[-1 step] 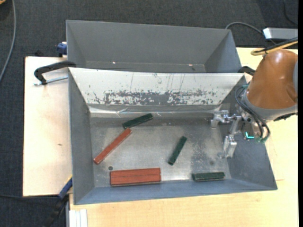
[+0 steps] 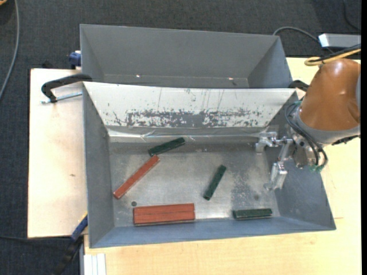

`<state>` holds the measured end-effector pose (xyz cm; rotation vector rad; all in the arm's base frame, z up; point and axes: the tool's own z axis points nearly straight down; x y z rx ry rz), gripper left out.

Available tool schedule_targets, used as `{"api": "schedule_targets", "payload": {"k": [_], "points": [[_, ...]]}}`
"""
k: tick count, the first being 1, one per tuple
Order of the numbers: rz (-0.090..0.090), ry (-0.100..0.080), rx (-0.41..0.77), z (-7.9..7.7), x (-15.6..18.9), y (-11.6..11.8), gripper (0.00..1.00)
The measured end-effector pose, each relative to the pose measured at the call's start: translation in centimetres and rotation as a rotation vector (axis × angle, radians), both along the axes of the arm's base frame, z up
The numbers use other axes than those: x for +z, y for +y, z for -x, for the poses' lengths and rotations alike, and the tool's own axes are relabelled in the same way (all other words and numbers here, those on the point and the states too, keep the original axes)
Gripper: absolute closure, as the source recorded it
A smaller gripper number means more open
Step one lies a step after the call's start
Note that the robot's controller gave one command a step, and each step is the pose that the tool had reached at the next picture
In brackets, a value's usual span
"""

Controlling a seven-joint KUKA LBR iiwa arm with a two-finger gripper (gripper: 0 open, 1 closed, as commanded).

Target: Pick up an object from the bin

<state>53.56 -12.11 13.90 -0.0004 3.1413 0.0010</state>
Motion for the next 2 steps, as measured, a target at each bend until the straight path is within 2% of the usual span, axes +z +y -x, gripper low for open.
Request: {"api": "schedule_targets", "payload": {"k": [1, 2], "points": [[0.0, -0.002, 0.114, -1.4, -4.4, 6.7, 0.0], [-0.001, -0.005, 0.023, -5.1, -0.9, 6.5, 0.0]]}}
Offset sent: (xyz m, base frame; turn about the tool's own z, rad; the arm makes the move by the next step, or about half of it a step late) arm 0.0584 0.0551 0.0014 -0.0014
